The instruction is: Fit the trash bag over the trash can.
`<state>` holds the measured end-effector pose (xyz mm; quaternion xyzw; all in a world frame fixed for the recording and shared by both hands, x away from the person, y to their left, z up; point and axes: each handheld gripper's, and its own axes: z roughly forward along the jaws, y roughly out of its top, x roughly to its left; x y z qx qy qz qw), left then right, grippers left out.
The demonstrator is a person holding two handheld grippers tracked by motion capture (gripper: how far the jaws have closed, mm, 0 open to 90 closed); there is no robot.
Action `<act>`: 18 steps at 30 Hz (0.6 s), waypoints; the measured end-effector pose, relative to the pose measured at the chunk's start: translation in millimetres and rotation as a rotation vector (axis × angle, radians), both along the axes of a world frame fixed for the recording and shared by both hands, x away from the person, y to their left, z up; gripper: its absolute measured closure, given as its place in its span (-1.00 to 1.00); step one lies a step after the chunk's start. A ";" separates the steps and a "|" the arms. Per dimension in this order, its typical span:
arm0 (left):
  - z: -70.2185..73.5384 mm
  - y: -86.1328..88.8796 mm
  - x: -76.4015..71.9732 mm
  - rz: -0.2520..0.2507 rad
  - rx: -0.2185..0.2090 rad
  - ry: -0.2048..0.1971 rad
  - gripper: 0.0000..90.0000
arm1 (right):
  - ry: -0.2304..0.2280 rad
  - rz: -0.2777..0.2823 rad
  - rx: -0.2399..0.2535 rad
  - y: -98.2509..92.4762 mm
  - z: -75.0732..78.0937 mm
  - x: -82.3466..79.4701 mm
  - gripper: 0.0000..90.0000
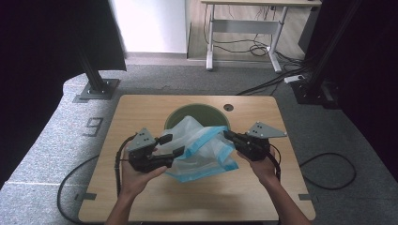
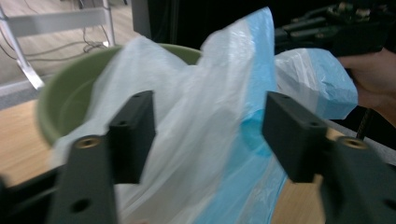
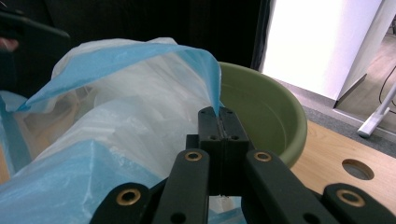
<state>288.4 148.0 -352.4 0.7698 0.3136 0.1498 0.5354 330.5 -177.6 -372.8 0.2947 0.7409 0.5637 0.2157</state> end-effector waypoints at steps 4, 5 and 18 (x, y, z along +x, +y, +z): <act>-3.6 -13.8 2.8 0.004 0.005 0.005 -0.55 | 0.001 0.002 -0.001 4.4 4.0 2.5 0.96; -4.7 -17.1 2.9 0.008 0.013 0.003 -0.61 | 0.001 0.003 -0.001 4.5 4.4 3.0 0.96; -10.9 -26.4 21.6 0.056 0.058 0.026 0.52 | 0.028 0.009 0.026 1.3 6.1 7.5 0.96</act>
